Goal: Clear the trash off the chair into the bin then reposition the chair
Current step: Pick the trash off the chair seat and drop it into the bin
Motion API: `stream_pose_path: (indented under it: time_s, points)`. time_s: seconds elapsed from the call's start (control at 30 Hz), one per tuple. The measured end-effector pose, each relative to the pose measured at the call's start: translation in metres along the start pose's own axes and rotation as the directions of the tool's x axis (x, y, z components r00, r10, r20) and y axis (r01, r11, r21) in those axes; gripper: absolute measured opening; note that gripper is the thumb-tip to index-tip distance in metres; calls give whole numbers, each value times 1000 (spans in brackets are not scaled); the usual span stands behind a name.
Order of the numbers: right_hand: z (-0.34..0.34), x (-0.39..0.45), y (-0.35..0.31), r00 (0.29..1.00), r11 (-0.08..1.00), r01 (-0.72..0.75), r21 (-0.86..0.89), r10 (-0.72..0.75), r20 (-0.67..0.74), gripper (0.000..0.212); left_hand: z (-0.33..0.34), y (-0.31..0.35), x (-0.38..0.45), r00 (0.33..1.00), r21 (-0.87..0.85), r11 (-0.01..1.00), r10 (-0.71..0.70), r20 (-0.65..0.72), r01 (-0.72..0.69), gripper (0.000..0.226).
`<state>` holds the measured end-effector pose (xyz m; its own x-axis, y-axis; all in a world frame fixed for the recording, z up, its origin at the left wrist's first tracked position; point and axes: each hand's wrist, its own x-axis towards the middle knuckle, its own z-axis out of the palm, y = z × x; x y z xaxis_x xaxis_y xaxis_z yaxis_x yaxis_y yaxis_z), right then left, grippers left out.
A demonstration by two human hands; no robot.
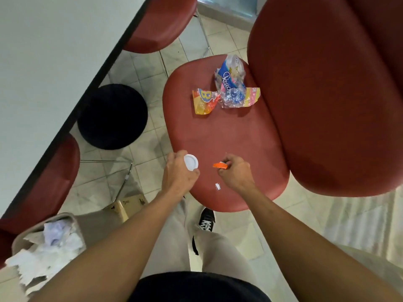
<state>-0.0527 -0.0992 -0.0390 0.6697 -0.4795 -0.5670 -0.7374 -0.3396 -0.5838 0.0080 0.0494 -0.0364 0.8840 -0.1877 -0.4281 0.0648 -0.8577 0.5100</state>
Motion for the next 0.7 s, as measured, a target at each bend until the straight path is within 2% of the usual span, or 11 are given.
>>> stream_pose_path:
  time_s: [0.37, 0.5, 0.7]
  points:
    - [11, -68, -42, 988, 986, 143, -84, -138, 64, 11, -47, -59, -59, 979, 15, 997, -73, -192, 78, 55]
    - [38, -86, -56, 986, 981, 152, -118, -142, 84, 8, -62, -92, -72, 971, -21, 992, -124, -203, 123, 58]
    - [122, -129, -82, 975, 963, 185, -194, -155, 162, 13, -95, -180, -112, 960, -72, 984, -175, -218, 163, 60]
